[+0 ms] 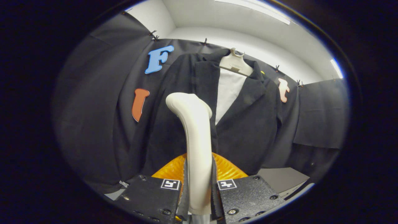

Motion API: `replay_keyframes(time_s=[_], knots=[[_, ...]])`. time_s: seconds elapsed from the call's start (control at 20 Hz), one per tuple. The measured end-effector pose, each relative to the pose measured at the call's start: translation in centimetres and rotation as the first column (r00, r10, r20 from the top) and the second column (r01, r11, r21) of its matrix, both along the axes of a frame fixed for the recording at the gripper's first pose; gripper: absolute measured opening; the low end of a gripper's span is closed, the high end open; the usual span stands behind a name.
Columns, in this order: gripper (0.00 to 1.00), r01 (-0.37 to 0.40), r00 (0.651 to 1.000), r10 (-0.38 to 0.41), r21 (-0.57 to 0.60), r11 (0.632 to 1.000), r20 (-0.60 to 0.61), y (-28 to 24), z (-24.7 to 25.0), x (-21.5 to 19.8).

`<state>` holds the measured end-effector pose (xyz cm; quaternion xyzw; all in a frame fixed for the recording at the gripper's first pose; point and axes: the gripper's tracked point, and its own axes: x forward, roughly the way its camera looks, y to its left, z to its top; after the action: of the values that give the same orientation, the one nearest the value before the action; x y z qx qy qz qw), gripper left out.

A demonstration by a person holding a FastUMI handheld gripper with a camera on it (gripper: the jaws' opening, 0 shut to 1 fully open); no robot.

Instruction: Iron the clothes twice with a garment steamer, once on the left side and once on the right side.

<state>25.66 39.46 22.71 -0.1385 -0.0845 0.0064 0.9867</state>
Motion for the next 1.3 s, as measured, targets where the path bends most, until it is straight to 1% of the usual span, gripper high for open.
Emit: replay_keyframes(time_s=[0.15,0.2,0.35,0.45,0.75,0.95,1.05,1.15,1.3], knots=[[0.31,0.000,1.000,-0.001,-0.031,1.000,-0.030,0.3,-3.0,-0.2],[0.31,-0.004,0.997,0.002,-0.030,1.000,-0.073,0.5,-4.7,0.1],[0.31,0.015,0.995,-0.021,-0.059,0.998,-0.098,0.4,-7.5,0.1],[0.31,0.017,0.990,-0.023,-0.045,0.999,-0.140,0.6,-9.0,0.2],[0.31,0.033,0.973,-0.050,-0.078,0.996,-0.226,0.0,-16.2,-0.5],[0.31,0.034,0.954,-0.068,-0.121,0.992,-0.293,-0.2,-20.2,-0.4],[0.31,0.011,0.940,-0.051,-0.120,0.993,-0.336,-0.6,-22.9,-0.9],[0.31,0.005,0.924,-0.057,-0.136,0.991,-0.379,-0.9,-25.8,-0.9],[0.31,-0.011,0.901,-0.040,-0.115,0.993,-0.432,-1.6,-28.5,-1.2]])
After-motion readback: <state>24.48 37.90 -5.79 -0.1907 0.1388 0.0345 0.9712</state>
